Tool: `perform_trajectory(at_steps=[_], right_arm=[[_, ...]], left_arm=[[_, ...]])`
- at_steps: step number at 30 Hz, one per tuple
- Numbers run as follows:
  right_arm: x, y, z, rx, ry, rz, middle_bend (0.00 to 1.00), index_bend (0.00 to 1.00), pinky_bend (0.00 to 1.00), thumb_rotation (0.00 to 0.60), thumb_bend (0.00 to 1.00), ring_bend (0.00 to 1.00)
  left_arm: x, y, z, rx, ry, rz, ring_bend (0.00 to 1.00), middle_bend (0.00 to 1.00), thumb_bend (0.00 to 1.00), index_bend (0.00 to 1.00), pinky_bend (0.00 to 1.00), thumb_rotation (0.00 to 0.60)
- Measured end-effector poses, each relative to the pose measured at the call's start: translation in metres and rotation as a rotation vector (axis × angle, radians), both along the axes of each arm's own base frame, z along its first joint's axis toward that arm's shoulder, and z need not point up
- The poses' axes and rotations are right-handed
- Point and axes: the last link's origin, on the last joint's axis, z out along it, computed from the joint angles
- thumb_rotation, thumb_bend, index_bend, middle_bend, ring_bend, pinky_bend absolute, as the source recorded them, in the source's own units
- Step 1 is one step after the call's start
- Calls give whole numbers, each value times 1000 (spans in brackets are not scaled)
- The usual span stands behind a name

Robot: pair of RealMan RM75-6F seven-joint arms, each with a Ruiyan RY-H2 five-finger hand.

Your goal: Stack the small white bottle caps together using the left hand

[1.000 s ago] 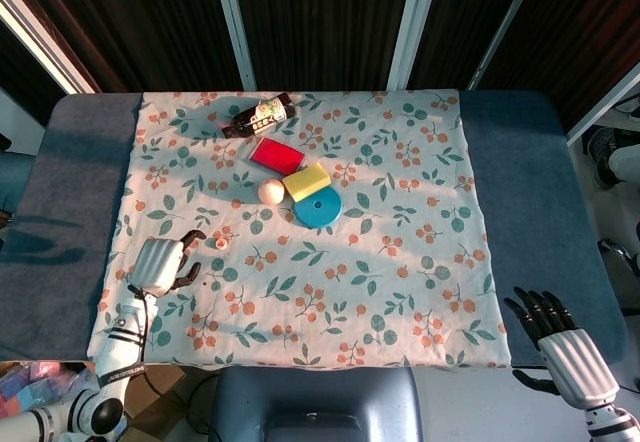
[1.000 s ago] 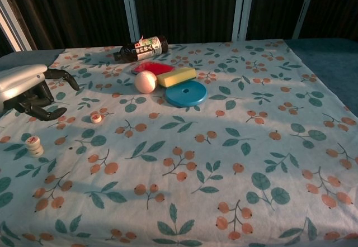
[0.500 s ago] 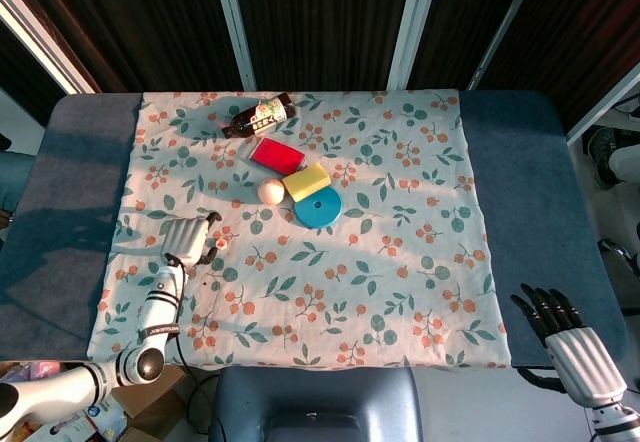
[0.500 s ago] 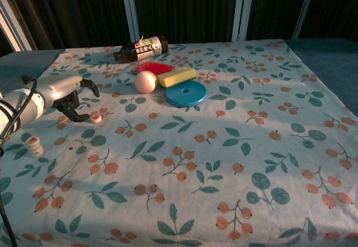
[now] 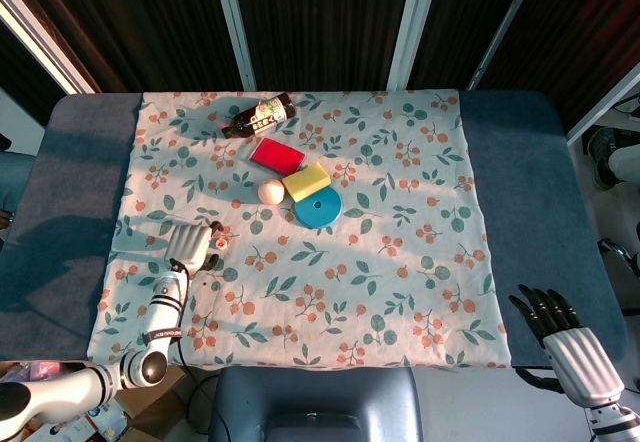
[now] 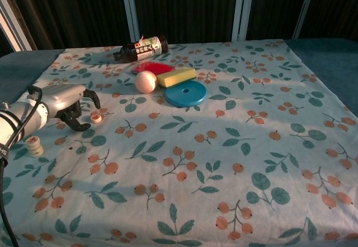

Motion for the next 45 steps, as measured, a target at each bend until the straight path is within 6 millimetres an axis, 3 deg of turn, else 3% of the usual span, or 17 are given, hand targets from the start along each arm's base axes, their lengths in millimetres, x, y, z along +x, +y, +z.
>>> perform_trajectory(at_steps=[33,45], right_arm=[[0,1,2,-8,-6,1,0,0,0,600,178,0],[0,1,0,1,2,2,0,0,0,600,178,0]], left_arm=[[-2,7,-13,26,-19,-10,1000,1000,358,528,1000,600],[12,-7,8,18,-102,-65,1000,1000,363,551,1000,600]])
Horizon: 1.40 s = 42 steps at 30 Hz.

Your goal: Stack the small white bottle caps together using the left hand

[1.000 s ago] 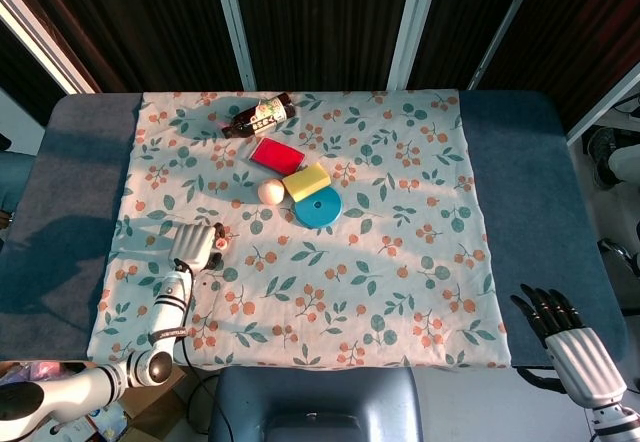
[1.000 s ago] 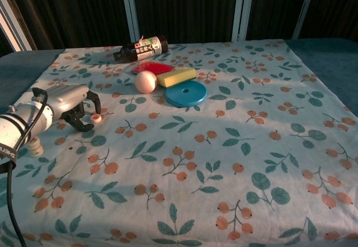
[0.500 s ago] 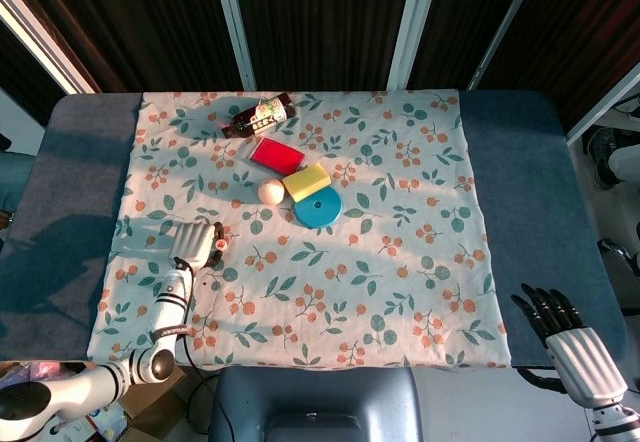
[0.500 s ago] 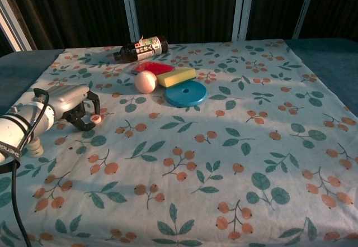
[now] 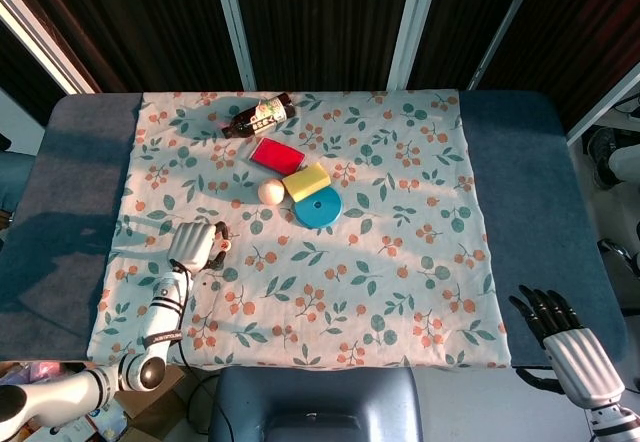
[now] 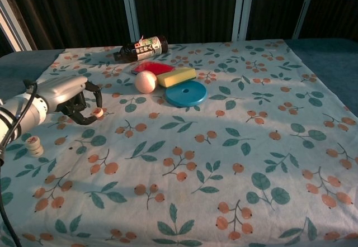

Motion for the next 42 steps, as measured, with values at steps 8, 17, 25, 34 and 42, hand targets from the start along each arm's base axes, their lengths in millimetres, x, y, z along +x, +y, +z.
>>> perform_trajectory(at_steps=[8,17,25,34,42], right_arm=[[1,0,-3,10,8,6,0,0,0,600,179,0],[2,1,-2,8,0,8,0,0,0,600,178,0],[2,2,-2,9,0,8,0,0,0,600,178,0],[2,2,-3,13,4,8,0,0,0,600,178,0],[2,2,-3,10,3,6,0,0,0,600,178,0]], left_arm=[[-4,-44,45,-51,-48,-51,1000,1000,363,540,1000,600],[-35,-72,64,-34,-6,-35,1000,1000,362,533,1000,600],[-50,-74,65,-26,8,-11,1000,1000,363,529,1000,600],[-66,-84,68,-23,44,-13,1000,1000,363,529,1000,600],[-73,-82,68,-14,61,-2,1000,1000,364,528,1000,600]])
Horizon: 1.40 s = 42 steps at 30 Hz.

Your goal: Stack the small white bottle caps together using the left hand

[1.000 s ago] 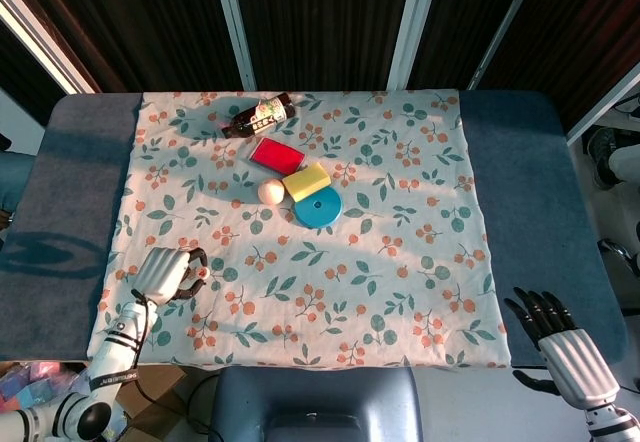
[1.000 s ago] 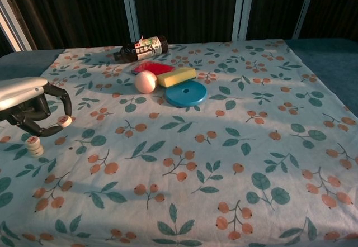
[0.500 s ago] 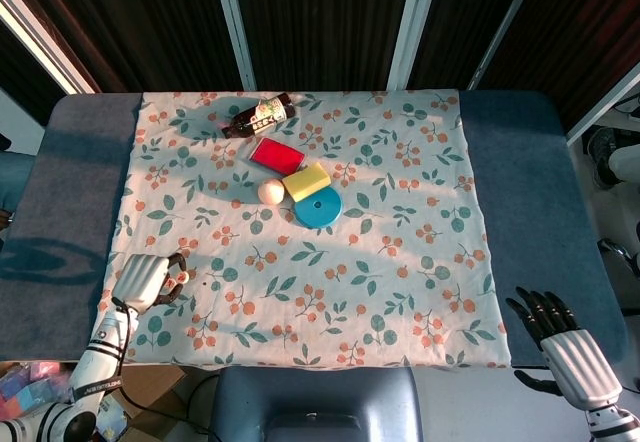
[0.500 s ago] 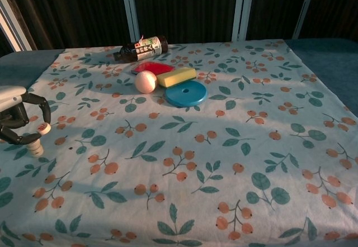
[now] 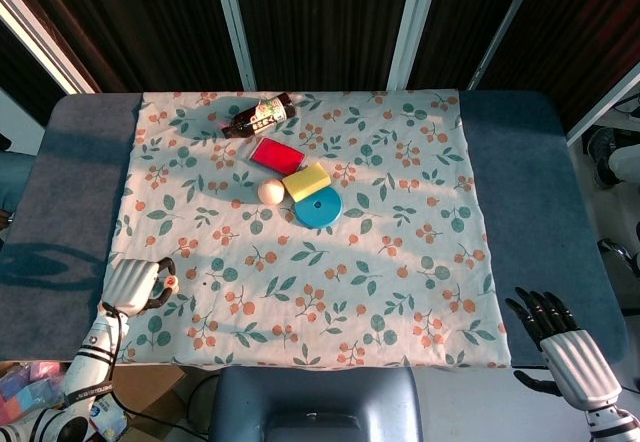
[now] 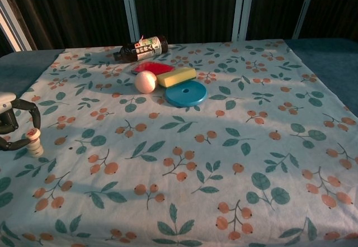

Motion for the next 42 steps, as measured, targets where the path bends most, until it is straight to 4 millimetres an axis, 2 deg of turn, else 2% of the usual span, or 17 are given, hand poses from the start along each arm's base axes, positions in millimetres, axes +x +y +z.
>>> perform_trajectory(at_steps=[13,26,35,42], right_arm=[[0,0,-1,-1,3,-1,0,0,0,600,179,0],[0,1,-1,-2,4,0,0,0,0,600,178,0],[0,1,-1,-2,3,0,0,0,0,600,178,0],[0,1,-1,-1,3,0,0,0,0,600,178,0]], left_arm=[[-7,1,1,5,6,14,1000,1000,365,526,1000,600],[-9,0,-2,-2,19,20,1000,1000,365,472,1000,600],[-9,1,-2,-2,23,20,1000,1000,367,374,1000,600],[-8,-1,0,0,24,16,1000,1000,367,343,1000,600]])
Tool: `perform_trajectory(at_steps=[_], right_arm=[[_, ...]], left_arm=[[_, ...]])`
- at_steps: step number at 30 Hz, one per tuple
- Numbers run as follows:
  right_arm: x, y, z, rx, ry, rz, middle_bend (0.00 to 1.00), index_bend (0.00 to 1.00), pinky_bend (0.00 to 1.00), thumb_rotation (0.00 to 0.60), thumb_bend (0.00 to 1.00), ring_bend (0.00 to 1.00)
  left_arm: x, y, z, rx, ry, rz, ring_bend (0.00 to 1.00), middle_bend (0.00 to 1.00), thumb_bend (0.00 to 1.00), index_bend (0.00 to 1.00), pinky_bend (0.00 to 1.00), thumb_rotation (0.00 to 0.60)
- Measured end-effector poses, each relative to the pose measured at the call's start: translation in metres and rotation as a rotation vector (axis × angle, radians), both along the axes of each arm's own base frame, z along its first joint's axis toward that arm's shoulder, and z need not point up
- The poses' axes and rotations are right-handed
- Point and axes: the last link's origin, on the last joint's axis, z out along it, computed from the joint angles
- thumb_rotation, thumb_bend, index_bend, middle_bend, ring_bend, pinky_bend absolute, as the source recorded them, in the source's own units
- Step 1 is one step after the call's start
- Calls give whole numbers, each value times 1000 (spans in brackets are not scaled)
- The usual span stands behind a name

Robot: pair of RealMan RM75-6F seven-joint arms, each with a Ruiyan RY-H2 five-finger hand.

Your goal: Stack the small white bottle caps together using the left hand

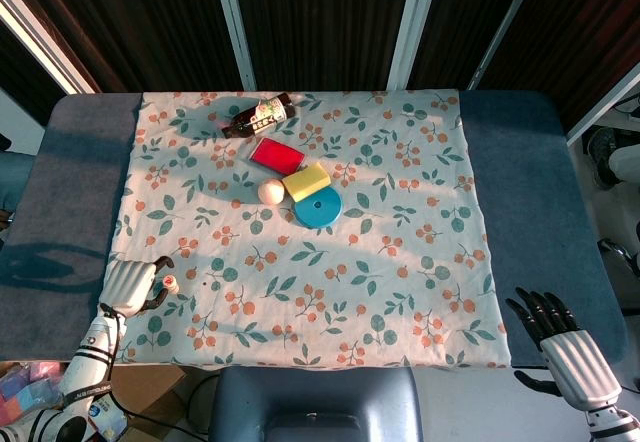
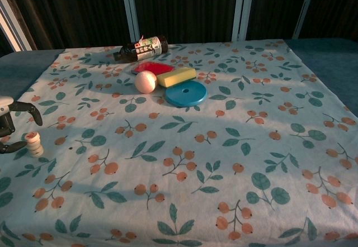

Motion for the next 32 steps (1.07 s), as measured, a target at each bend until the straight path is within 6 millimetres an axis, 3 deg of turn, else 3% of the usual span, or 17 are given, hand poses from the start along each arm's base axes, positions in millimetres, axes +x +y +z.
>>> perform_trajectory(at_steps=[9,11,13,14,15,16,20,24,32], right_arm=[[-1,1,3,-9,0,1,0,0,0,600,178,0],[-1,2,4,-9,1,1,0,0,0,600,178,0],[-1,3,4,-9,4,-2,0,0,0,600,179,0],[-1,3,4,-9,6,-3,0,0,0,600,178,0],[-1,3,4,-8,7,-6,0,0,0,600,178,0],[-2,4,4,-9,6,-8,0,0,0,600,178,0],[-1,4,6,-18,6,-5,0,0,0,600,178,0],[-1,5,6,-17,1,-1,0,0,0,600,178,0],[-2,9,10,-23,-6,2,0,0,0,600,178,0]], left_arm=[[17,-8,22,83,-99,-64,977,970,378,306,995,600],[20,-16,30,105,-154,-81,740,744,384,252,817,600],[21,-26,35,101,-202,-90,292,339,384,155,403,600],[18,-36,38,88,-223,-94,139,195,383,114,235,600],[16,-44,40,77,-232,-97,44,93,383,82,114,600],[14,-53,41,68,-236,-102,9,43,383,62,55,600],[7,-82,50,108,-243,-143,0,0,385,8,0,600],[7,-96,55,129,-246,-206,0,0,384,0,0,600],[-1,-100,56,123,-231,-187,0,0,386,0,0,600]])
